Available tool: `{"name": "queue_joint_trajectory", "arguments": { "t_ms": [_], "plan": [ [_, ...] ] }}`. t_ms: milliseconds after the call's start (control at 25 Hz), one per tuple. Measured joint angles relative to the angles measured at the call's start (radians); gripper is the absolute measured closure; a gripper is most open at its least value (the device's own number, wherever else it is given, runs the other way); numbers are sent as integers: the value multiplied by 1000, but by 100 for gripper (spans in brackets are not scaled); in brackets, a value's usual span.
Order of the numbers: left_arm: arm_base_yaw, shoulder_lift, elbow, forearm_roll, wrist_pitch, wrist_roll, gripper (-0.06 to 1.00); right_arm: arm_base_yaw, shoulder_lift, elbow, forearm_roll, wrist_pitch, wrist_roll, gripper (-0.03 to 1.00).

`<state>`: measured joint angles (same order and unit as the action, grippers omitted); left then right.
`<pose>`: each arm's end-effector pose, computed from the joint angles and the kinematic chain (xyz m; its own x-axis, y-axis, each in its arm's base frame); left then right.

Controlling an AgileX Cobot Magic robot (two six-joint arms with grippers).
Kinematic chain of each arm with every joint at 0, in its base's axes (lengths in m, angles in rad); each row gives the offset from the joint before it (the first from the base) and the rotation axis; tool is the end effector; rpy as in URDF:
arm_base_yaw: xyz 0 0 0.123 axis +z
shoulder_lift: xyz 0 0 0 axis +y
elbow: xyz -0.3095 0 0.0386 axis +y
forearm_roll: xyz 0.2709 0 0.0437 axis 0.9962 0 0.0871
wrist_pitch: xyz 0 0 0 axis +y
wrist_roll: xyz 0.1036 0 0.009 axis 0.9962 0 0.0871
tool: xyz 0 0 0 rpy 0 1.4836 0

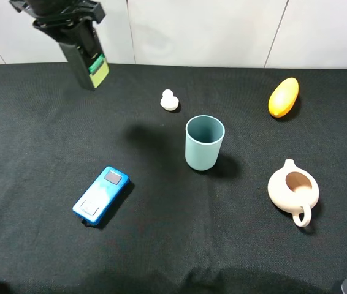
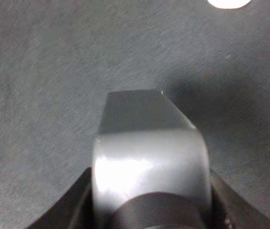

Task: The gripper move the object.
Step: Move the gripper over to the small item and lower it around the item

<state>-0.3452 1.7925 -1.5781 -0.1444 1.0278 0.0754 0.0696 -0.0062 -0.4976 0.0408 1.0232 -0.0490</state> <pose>0.3926 -0.1548 0.3073 -0.8589 0.3093 -0.4082 0.3835 0.9167 -0.1123 0.0005 0.0037 0.2852 -0.4146 -0.0567 -0.9083 -0.1126 0.9936 -0.0106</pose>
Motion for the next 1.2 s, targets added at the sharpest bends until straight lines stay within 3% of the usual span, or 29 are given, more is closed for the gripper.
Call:
{"name": "queue_joint_trajectory", "arguments": {
  "t_ms": [640,1200],
  "plan": [
    [-215,181,-210,-2,-55,-36,46,0,0,0,0,0,0,27],
    [-315,335,-320,24,-172,-101,46,0,0,0,0,0,0,27]
  ]
}}
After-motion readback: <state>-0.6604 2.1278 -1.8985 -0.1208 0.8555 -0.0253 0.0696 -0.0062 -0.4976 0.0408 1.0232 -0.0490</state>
